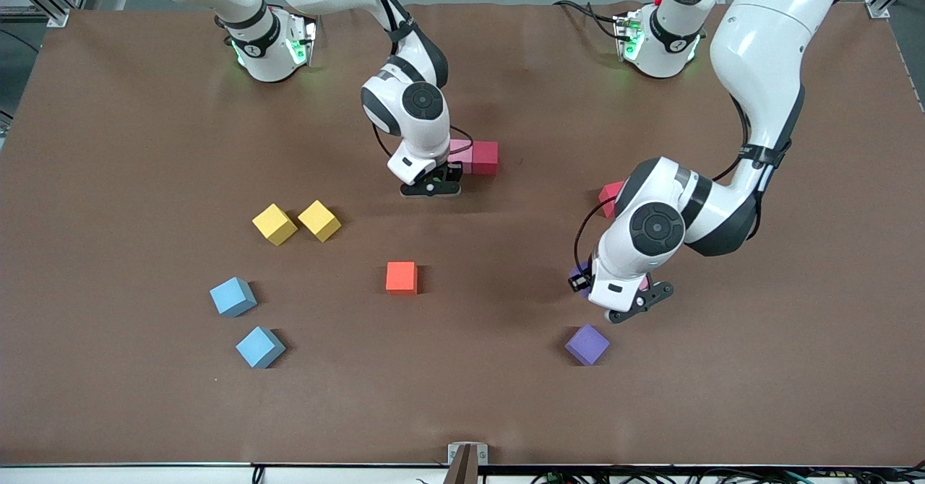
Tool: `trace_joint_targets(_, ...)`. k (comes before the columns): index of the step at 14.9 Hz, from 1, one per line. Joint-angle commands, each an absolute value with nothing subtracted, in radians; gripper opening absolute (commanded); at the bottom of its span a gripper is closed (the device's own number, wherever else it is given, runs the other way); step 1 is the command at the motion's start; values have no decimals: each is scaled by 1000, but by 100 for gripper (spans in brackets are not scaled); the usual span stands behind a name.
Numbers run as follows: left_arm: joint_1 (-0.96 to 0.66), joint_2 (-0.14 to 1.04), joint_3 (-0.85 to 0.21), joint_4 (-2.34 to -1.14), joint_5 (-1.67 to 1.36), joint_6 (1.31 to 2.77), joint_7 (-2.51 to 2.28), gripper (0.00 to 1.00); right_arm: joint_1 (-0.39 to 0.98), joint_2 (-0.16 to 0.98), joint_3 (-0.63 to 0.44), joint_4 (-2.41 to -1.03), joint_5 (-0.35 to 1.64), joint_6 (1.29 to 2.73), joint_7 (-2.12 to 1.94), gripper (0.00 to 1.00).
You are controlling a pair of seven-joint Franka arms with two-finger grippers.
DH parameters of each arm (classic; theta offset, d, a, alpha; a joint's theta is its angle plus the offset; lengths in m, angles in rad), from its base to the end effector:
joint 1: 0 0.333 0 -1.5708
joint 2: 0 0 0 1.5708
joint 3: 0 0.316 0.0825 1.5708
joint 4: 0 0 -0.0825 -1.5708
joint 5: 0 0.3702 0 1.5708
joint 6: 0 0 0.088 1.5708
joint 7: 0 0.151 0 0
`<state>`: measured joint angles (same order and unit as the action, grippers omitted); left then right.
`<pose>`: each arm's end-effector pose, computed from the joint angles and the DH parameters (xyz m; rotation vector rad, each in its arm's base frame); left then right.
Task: Arrange 11 blocks into digit 3
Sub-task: 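Lower the green cube against the blue cube and open the right gripper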
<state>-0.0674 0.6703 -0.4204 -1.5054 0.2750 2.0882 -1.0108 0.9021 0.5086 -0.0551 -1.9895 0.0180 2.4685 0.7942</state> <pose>0.6386 -0.2679 0.2579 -3.0570 -0.7176 0.0500 0.3956 0.4480 0.1691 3.1089 0.0702 -0.0124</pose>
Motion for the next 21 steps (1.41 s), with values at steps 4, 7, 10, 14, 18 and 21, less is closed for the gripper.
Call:
trace_joint_targets(4, -58, 655, -430, -1503, 275, 2065, -996, 45, 911, 500, -61, -2029, 21, 2461, 788, 0)
trace_joint_targets(7, -61, 658, -430, -1503, 275, 2065, -996, 45, 911, 500, -61, -2028, 21, 2445, 788, 0)
trace_joint_targets(10, -60, 658, -430, -1505, 273, 2050, -997, 45, 911, 500, -61, -2028, 21, 2445, 788, 0)
trace_joint_targets(14, -61, 657, -430, -1503, 273, 2037, -997, 45, 911, 503, -61, -2026, 21, 2447, 790, 0)
trace_joint_targets(18, -60, 655, -430, -1503, 273, 2037, -996, 45, 911, 505, -61, -2022, 21, 2447, 790, 0)
trace_joint_targets(21, -60, 655, -430, -1503, 275, 2037, -997, 45, 910, 505, -61, -2019, 21, 2448, 792, 1)
